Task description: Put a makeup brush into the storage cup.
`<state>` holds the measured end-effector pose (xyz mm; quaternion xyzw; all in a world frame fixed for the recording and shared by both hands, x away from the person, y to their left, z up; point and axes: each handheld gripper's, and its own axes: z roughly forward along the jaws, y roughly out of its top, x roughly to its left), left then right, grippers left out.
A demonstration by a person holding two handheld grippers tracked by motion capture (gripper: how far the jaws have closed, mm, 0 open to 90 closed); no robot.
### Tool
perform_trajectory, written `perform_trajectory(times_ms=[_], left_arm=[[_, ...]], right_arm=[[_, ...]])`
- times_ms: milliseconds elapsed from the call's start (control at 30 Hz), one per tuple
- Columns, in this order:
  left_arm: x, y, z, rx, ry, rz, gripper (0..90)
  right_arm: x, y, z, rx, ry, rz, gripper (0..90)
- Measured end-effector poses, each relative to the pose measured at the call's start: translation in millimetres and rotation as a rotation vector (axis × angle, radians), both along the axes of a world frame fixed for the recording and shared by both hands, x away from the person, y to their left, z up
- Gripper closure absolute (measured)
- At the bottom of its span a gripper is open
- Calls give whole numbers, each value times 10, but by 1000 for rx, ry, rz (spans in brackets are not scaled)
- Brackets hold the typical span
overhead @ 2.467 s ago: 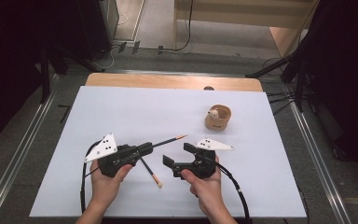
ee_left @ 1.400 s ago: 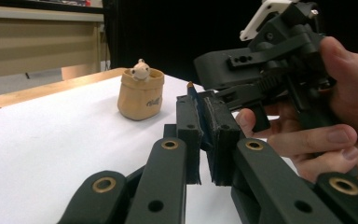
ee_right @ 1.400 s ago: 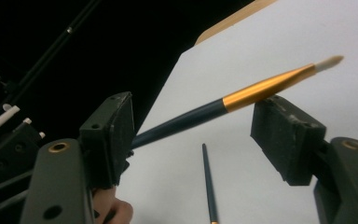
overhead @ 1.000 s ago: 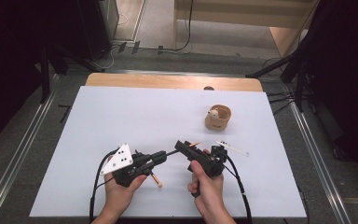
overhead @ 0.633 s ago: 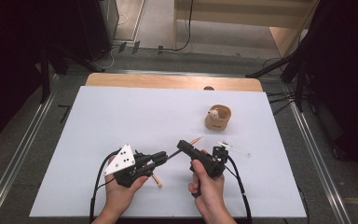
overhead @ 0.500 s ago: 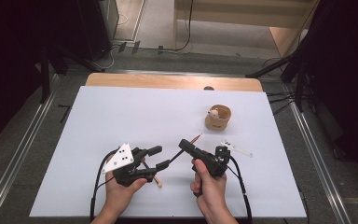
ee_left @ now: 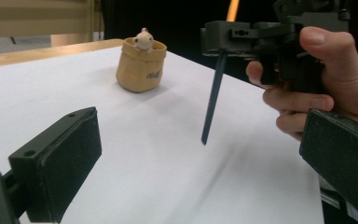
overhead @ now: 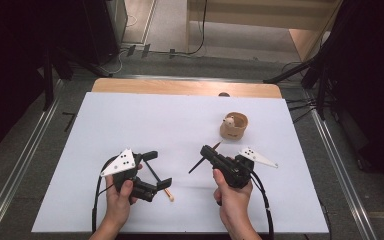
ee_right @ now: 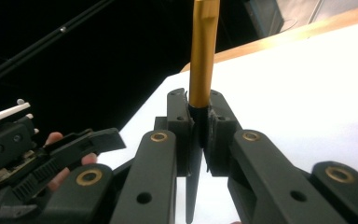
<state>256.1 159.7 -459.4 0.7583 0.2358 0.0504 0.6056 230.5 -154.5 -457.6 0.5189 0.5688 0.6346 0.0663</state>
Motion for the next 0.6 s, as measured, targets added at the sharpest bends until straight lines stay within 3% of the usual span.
perform_trajectory(times_ms=[267, 333, 600], left_arm=[[18, 218, -4, 10, -13, 74, 0], [26, 304, -13, 10, -12, 96, 0], [4, 477, -10, 5, -28, 136, 0]], right_arm=[[-19, -80, 93, -61, -44, -22, 843], [-22, -98, 126, -96, -61, -32, 844], [-11, -113, 154, -152, -80, -44, 844]])
